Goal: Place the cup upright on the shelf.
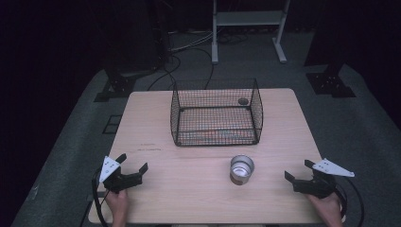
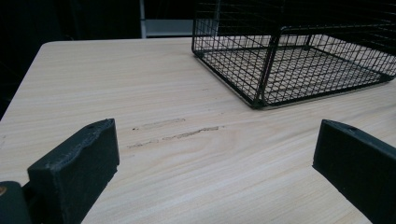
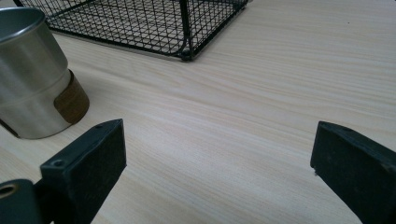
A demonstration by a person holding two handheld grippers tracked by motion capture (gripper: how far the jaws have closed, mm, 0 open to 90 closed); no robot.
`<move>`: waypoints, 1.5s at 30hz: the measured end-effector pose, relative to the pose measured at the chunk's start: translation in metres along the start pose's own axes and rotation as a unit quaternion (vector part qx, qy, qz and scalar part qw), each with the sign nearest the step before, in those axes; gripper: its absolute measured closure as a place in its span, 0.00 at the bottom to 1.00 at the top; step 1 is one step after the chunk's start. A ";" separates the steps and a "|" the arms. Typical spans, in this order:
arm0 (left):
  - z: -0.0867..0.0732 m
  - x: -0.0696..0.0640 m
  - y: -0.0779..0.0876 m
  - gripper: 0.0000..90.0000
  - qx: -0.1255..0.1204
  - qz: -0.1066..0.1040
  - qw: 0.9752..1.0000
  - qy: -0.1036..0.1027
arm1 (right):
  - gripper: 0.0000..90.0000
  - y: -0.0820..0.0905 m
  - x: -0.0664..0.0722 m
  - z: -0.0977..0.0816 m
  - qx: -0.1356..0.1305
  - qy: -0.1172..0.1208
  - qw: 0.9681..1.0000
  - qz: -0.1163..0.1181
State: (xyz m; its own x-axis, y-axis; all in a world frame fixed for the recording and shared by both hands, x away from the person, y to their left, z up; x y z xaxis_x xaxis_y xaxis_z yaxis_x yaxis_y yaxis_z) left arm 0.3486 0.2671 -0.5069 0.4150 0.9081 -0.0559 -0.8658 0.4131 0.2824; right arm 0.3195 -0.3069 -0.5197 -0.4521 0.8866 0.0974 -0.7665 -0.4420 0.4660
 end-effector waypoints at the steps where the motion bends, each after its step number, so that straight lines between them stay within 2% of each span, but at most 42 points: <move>1: 0.000 0.000 0.000 0.00 0.001 0.000 1.000 0.000 | 0.03 0.000 0.000 0.000 0.000 -0.001 1.000 0.002; 7: 0.000 0.000 0.000 0.00 -0.001 0.000 1.000 0.001 | 0.03 0.000 0.005 0.002 -0.001 0.006 1.000 0.007; 15: 0.000 -0.001 0.001 0.00 -0.002 -0.004 1.000 -0.001 | 0.03 0.001 0.018 0.014 -0.005 0.023 0.999 0.026; 25: 0.000 0.000 0.001 0.00 -0.002 -0.002 1.000 -0.001 | 0.04 -0.001 0.042 0.026 0.000 0.052 0.997 0.063; 38: 0.000 0.000 0.001 0.00 -0.003 -0.002 1.000 -0.001 | 0.04 0.000 0.063 0.029 0.006 0.075 0.993 0.086; 42: 0.000 0.000 0.001 0.00 -0.003 -0.002 1.000 -0.001 | 0.04 0.000 0.066 0.029 0.009 0.074 0.993 0.089; 45: 0.000 0.000 0.001 0.00 -0.003 -0.002 1.000 -0.001 | 0.04 0.000 0.073 0.030 0.006 0.078 0.992 0.096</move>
State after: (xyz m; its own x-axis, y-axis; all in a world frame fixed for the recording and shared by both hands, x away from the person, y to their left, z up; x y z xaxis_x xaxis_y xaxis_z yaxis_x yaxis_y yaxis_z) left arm 0.3476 0.2673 -0.5062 0.4183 0.9066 -0.0559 -0.8662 0.4167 0.2758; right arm 0.3001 -0.2379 -0.4868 -0.6547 0.7543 0.0485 -0.6543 -0.5977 0.4633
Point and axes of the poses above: each handheld gripper's, and its own axes: y roughly backward along the jaws, z roughly out of its top, x roughly to its left, the point moved 7 cm from there along -y, roughly forward along the jaws, and after that the axes turned 1 degree about z, right-handed, at the moved point
